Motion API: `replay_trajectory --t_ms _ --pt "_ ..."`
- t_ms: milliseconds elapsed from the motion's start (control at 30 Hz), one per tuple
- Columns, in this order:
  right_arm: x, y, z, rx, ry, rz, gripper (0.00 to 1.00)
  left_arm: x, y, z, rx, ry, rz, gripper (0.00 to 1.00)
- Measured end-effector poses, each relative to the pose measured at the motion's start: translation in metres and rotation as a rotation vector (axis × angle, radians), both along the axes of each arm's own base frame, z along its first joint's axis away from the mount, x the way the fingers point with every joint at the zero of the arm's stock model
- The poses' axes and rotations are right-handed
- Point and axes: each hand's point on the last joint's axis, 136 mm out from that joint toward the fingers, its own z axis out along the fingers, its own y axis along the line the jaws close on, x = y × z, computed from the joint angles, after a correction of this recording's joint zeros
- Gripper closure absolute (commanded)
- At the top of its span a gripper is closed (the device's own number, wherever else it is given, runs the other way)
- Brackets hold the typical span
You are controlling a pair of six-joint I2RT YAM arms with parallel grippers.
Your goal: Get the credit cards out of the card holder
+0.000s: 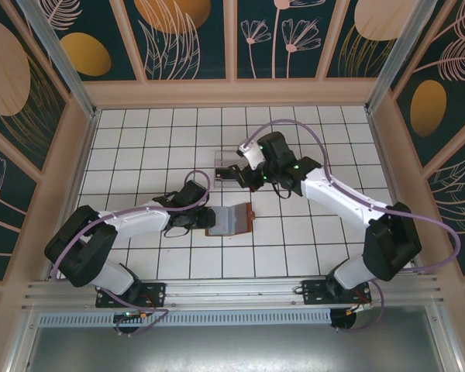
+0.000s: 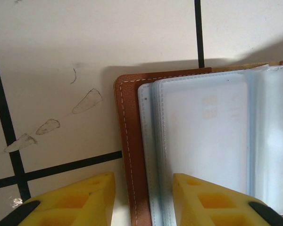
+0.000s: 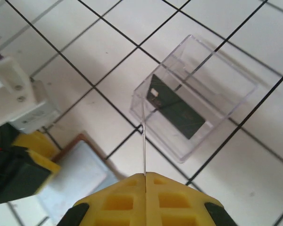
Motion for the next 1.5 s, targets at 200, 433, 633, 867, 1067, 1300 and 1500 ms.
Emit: replay_trajectory --t_ms 200,433,633,867,1067,1300,1500 --pt "0.025 0.009 -0.004 -0.190 -0.127 0.191 1.00 0.000 -0.001 0.000 -0.006 0.002 -0.003 0.63" --pt "0.042 0.017 -0.014 -0.312 -0.150 0.410 1.00 -0.001 -0.002 0.000 -0.008 0.004 -0.005 0.63" --pt "0.054 0.032 -0.026 -0.358 -0.116 0.538 1.00 -0.001 -0.002 0.000 -0.008 0.005 -0.005 0.63" --pt "0.064 0.045 -0.042 -0.382 -0.052 0.625 1.00 0.000 -0.001 0.000 -0.005 0.003 -0.003 0.62" --pt "0.065 0.045 -0.061 -0.408 0.013 0.647 1.00 0.000 -0.001 0.000 -0.005 0.003 -0.002 0.62" --pt "0.061 0.044 -0.082 -0.429 0.083 0.675 1.00 0.000 -0.001 0.000 -0.003 0.001 0.000 0.62" --pt "0.057 0.043 -0.095 -0.431 0.120 0.683 0.89 0.000 0.000 0.000 0.000 -0.001 0.002 0.61"
